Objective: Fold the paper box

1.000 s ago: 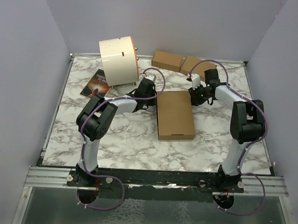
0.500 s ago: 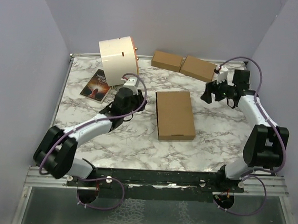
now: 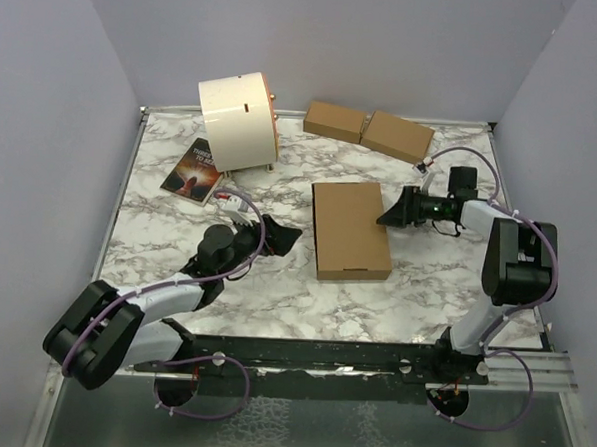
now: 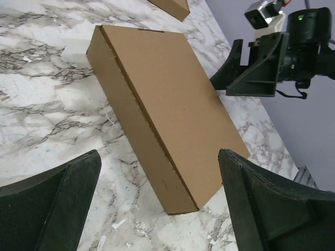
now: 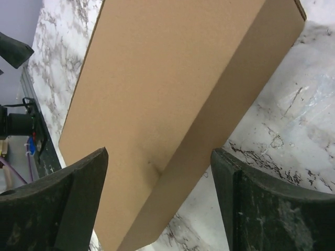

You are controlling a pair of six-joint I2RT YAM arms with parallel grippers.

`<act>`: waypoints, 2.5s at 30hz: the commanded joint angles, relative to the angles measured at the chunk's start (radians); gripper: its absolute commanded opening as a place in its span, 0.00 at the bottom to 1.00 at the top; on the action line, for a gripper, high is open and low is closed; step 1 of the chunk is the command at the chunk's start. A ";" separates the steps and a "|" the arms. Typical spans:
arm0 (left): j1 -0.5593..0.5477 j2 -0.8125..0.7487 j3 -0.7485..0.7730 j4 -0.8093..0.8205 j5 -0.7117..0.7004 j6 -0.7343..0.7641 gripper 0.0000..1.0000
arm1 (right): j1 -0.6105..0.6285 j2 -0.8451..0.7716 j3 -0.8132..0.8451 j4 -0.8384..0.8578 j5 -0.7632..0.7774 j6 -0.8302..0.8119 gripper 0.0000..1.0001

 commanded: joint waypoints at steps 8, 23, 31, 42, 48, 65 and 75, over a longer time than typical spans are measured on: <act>0.000 0.255 0.022 0.259 0.107 -0.149 0.96 | -0.058 0.136 0.024 -0.002 -0.075 0.026 0.55; -0.126 0.560 0.205 0.351 0.098 -0.301 0.99 | -0.176 0.312 0.083 -0.133 -0.163 -0.057 0.26; -0.155 0.604 0.259 0.342 0.091 -0.309 0.99 | -0.182 0.314 0.084 -0.139 -0.166 -0.063 0.26; -0.179 0.657 0.340 0.279 0.093 -0.314 0.73 | -0.182 0.312 0.092 -0.159 -0.172 -0.086 0.28; -0.181 0.583 0.363 0.145 0.053 -0.230 0.47 | -0.182 0.276 0.109 -0.189 -0.204 -0.122 0.36; -0.106 0.193 0.477 -0.571 -0.060 0.149 0.36 | -0.203 -0.004 0.129 -0.251 -0.232 -0.213 0.61; -0.105 0.148 0.804 -1.237 -0.370 0.459 0.33 | -0.205 -0.012 0.132 -0.256 -0.229 -0.215 0.61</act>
